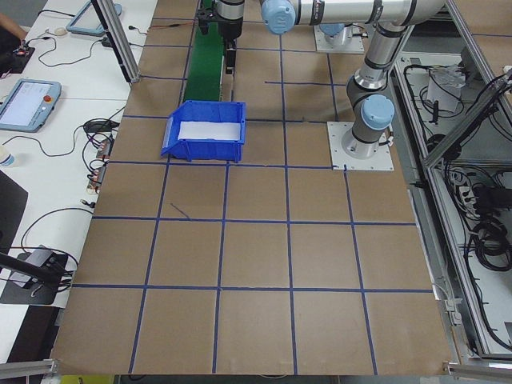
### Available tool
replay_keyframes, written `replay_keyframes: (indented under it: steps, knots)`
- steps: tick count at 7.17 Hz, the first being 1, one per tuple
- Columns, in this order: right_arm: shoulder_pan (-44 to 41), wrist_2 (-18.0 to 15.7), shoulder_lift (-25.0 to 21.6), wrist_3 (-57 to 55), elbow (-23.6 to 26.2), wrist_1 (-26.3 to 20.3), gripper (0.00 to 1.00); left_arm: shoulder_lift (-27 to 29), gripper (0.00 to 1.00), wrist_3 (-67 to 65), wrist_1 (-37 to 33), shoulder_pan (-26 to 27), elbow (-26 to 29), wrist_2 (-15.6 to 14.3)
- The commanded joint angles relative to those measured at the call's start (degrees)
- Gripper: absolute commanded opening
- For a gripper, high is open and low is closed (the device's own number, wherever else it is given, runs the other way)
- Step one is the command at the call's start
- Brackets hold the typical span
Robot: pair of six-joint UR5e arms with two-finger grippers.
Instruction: Move block left to right into plate
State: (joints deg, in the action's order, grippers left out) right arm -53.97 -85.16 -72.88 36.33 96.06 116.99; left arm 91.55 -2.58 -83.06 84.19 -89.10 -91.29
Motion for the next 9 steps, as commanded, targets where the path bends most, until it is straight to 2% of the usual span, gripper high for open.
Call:
replay_keyframes:
  steps: [1, 3, 7, 8, 9]
  knots:
    - [11.5, -1.8, -8.3, 12.0, 4.8, -8.2, 0.26, -0.1, 1.00, 0.0, 0.2, 0.2, -0.4, 0.0]
    - [20.9, -1.4, -8.9, 17.5, 12.4, -7.4, 0.26, -0.7, 1.00, -0.1, 0.2, 0.2, -0.5, 0.1]
    - [37.4, -2.5, -10.0, 27.5, 22.0, -8.3, 0.26, -1.2, 1.00, -0.1, 0.2, 0.4, -1.3, 0.2]
    - [41.1, -4.4, -9.9, 32.7, 22.8, -6.9, 0.27, -1.1, 1.00, -0.1, 0.2, 0.4, -1.4, 0.2]
    - [44.0, -4.7, -9.2, 33.6, 23.0, -6.2, 0.29, -1.1, 1.00, -0.1, 0.3, 0.4, -1.6, 0.4]
